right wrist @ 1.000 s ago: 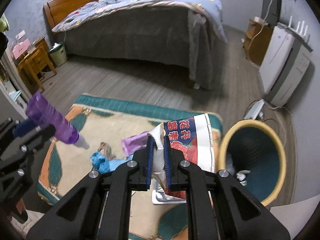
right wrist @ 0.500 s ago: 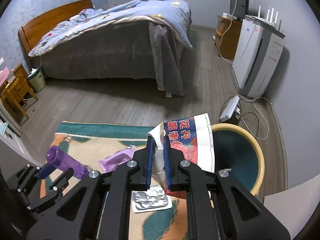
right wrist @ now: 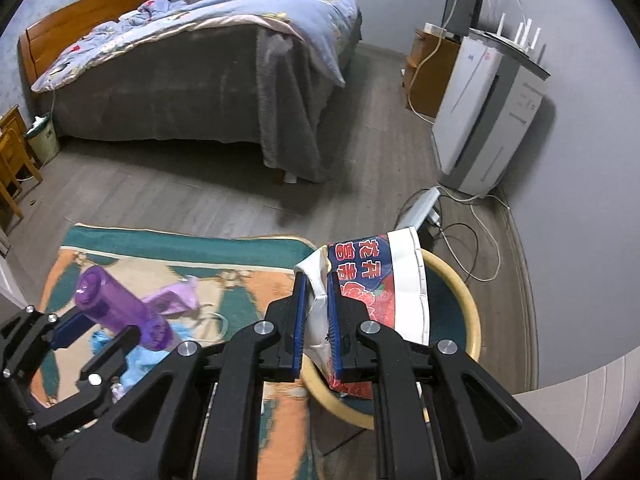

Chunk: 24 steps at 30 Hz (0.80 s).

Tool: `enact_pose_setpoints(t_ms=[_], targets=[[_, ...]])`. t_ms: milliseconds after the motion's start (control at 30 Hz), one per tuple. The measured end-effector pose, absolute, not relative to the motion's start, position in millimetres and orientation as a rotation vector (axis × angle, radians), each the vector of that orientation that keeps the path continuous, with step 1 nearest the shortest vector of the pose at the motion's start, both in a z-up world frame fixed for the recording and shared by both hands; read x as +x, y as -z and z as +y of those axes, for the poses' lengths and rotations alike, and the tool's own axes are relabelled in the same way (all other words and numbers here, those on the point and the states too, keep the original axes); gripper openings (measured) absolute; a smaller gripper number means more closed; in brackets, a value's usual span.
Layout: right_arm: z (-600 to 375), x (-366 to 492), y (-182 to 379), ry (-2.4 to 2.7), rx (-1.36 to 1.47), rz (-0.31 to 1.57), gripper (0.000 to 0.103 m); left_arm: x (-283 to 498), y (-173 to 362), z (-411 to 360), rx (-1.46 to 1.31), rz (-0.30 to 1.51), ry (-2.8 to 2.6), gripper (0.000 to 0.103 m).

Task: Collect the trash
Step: 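Carry the printed bag and purple bottle over the bin and open both tools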

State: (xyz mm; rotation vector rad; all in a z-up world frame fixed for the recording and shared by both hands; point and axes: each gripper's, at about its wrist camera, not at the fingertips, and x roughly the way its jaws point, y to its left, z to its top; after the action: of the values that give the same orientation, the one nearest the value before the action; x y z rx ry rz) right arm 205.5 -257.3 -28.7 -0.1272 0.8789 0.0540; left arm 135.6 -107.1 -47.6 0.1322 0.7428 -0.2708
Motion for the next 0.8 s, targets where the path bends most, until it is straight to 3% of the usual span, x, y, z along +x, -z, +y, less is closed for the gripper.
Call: enact_pose_setpoints(t_ms=[800], targets=[[-328,224,53,0.042,-0.048,0.901,0.01,157,50,-202,0.183,0.783,0.459,0.034]])
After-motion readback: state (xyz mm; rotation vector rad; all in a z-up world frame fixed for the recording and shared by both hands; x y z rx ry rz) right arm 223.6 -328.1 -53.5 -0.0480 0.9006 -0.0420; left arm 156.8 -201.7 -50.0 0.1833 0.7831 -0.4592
